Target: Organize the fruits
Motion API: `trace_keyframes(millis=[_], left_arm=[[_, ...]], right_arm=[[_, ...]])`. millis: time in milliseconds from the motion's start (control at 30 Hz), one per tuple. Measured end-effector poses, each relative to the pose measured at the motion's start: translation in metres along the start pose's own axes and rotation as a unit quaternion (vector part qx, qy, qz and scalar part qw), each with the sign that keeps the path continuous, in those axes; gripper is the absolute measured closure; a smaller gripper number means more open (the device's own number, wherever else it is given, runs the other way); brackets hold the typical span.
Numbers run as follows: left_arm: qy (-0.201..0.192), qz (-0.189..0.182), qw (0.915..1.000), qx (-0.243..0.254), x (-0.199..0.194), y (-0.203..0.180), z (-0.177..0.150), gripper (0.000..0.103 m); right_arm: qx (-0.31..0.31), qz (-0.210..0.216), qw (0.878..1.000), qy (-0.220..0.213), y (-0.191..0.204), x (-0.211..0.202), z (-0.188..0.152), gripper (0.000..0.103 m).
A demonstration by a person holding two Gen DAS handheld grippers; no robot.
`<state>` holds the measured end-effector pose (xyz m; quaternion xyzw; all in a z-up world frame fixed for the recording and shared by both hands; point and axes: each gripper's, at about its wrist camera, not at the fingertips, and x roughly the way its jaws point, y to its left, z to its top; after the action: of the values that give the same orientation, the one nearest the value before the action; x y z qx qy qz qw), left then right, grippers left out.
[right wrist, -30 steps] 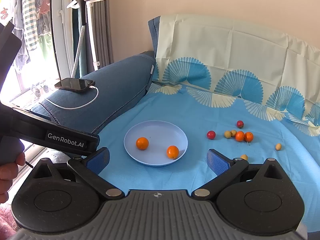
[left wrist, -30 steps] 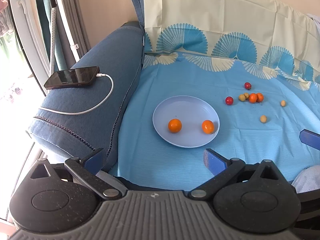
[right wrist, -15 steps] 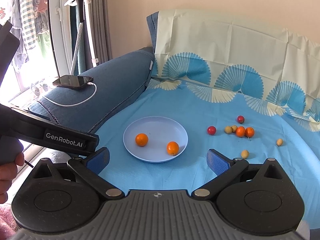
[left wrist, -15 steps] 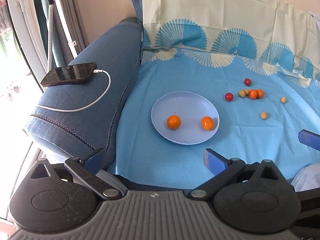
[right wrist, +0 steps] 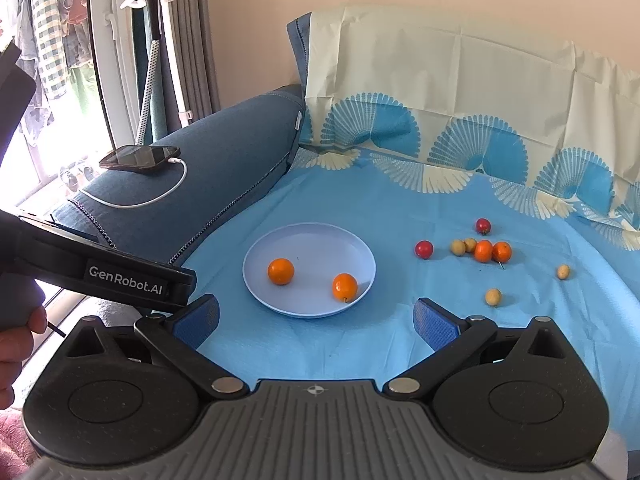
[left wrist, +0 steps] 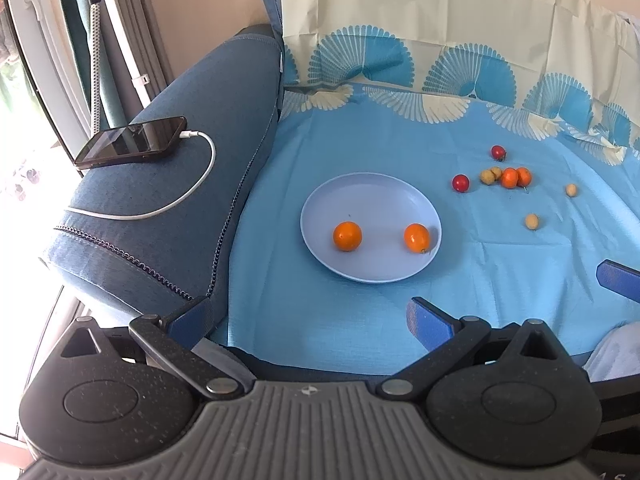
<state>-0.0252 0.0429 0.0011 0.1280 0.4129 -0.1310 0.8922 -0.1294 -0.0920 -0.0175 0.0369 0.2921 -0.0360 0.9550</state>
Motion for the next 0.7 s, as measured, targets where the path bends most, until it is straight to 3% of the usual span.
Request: trace_keyframes(millis=[367, 700], left_arm=[[0.016, -0.011, 0.9997, 0.011, 0.014, -0.017, 0.022, 0.000], [0.036, -0.044, 0.9977, 0.037, 0.051, -0.077, 0.074, 0.000]], right_arm=[[0.032, -0.013, 0.999, 0.002, -0.023, 0.012, -0.002, 0.001], [0.098, -0.097, 0.990, -0.011, -0.100, 0.018, -0.012, 0.001]])
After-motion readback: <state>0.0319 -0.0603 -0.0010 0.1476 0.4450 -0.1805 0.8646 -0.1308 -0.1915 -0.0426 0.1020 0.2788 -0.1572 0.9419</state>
